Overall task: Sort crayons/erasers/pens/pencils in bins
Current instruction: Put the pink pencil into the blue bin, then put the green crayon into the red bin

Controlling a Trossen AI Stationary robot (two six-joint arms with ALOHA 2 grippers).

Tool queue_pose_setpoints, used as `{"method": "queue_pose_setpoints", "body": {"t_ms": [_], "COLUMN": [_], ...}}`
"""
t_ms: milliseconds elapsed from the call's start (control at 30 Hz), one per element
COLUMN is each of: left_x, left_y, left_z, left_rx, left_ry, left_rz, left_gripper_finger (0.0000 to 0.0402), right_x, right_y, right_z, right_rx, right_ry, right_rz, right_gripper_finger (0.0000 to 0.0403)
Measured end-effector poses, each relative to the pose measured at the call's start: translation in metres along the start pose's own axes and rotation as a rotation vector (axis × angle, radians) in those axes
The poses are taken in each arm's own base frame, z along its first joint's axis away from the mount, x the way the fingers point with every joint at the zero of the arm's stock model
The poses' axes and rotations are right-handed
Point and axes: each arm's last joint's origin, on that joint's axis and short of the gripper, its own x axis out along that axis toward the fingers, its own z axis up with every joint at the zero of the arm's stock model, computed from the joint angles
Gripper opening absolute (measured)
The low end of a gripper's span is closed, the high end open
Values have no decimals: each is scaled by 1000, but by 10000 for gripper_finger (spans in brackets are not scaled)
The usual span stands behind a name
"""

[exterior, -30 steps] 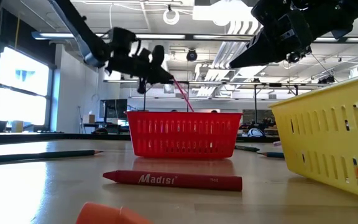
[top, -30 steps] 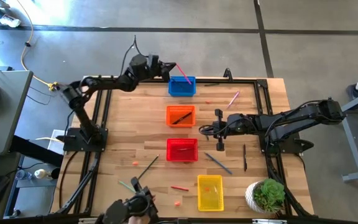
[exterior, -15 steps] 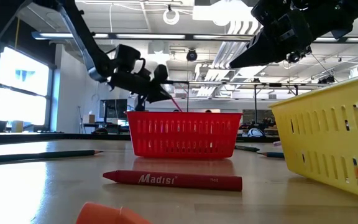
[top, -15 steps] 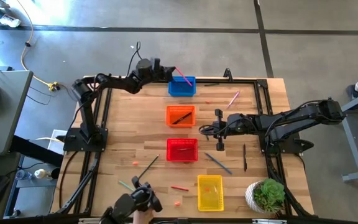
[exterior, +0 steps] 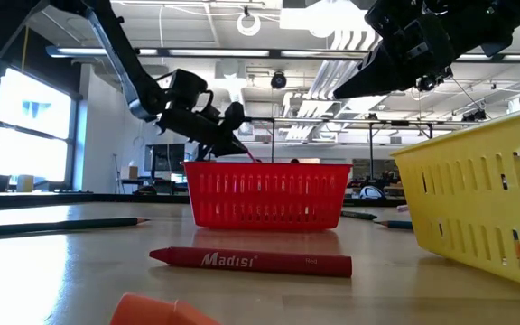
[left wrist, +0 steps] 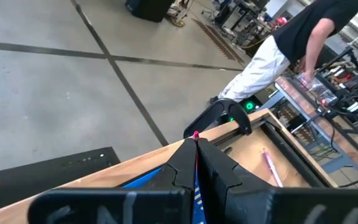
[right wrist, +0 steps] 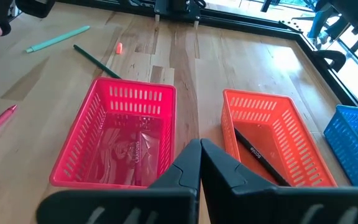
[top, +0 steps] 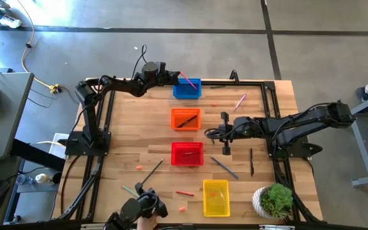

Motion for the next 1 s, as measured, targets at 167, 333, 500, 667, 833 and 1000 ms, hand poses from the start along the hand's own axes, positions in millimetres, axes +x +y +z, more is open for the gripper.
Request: {"method": "queue_pose_setpoints", "body": {"t_ms": [167,333,500,667,833,1000], "left_x": [0,0,0,0,-1,-2], "left_y": [1,1,-1,1,5,7], "left_z": [-1,-2,-3,-2,2,1], "left_rx": [26,39,97,129,157,194], "left_ry": [17,27,52,49,54,70], "left_rz": [-1,-3,-52,-50,-64,-76], "left_gripper_finger": [13,38,60,74,79,79], "right_x": [0,0,0,0,0,0], "right_y": [0,0,0,0,0,0], "right_z": [0,0,0,-1,-1,-1], "right_rx": [0,0,0,0,0,0], "right_ry": [0,0,5,8,8,8], "right_rz": [0,0,0,0,0,0], "right_gripper_finger": [0,0,0,0,0,0]}}
